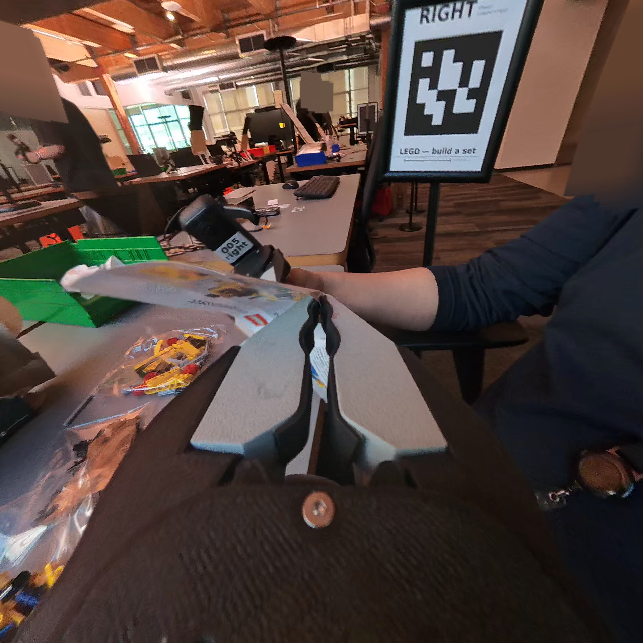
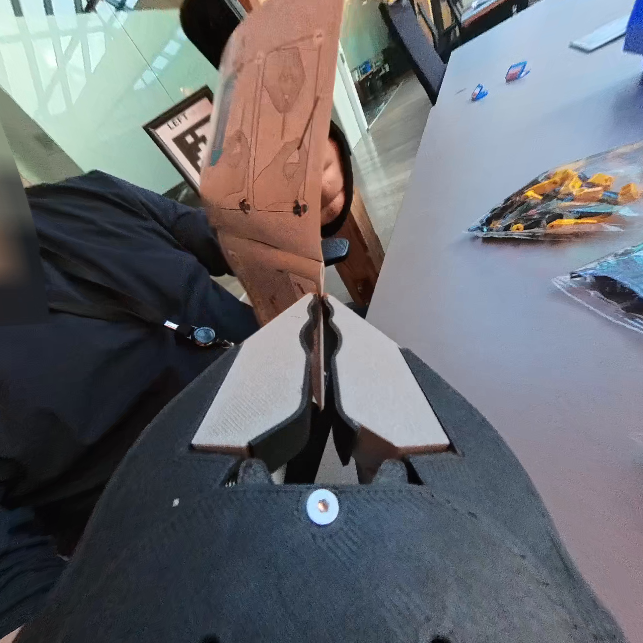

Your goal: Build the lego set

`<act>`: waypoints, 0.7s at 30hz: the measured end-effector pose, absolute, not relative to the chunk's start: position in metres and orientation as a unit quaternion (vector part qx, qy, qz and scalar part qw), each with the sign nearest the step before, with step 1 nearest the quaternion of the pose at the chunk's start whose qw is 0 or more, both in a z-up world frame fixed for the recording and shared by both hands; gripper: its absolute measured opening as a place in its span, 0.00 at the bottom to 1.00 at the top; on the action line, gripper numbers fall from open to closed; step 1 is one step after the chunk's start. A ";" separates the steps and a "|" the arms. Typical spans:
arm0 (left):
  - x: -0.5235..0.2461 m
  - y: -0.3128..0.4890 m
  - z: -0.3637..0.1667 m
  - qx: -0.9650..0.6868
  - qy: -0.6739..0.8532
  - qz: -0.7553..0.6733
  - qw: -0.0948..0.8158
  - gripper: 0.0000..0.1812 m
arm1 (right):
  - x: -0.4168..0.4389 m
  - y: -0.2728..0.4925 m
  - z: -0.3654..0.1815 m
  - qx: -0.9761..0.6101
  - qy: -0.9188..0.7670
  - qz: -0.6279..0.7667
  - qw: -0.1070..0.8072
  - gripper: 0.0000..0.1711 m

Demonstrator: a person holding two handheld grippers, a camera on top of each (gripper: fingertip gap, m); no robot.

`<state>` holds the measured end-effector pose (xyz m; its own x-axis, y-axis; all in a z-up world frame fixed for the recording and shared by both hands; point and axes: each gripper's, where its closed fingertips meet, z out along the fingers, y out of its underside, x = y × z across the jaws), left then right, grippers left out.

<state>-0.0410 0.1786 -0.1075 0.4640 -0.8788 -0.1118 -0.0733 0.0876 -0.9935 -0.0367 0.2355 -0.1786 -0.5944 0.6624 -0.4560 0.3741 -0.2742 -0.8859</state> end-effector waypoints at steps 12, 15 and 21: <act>-0.031 0.166 -0.085 -0.584 0.385 -0.360 0.618 0.00 | -0.005 0.236 -0.129 -0.348 -0.550 0.748 0.132 0.08; -0.028 0.163 -0.083 -0.579 0.387 -0.368 0.616 0.00 | -0.011 0.231 -0.132 -0.350 -0.555 0.743 0.130 0.09; -0.025 0.155 -0.081 -0.565 0.389 -0.404 0.605 0.00 | -0.020 0.231 -0.126 -0.361 -0.536 0.753 0.122 0.24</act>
<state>-0.0247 0.1549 -0.0808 0.3701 -0.9289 -0.0144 0.0489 0.0349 -0.9982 -0.0202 0.2310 -0.1263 -0.7100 0.5708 -0.4124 0.2023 -0.3956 -0.8959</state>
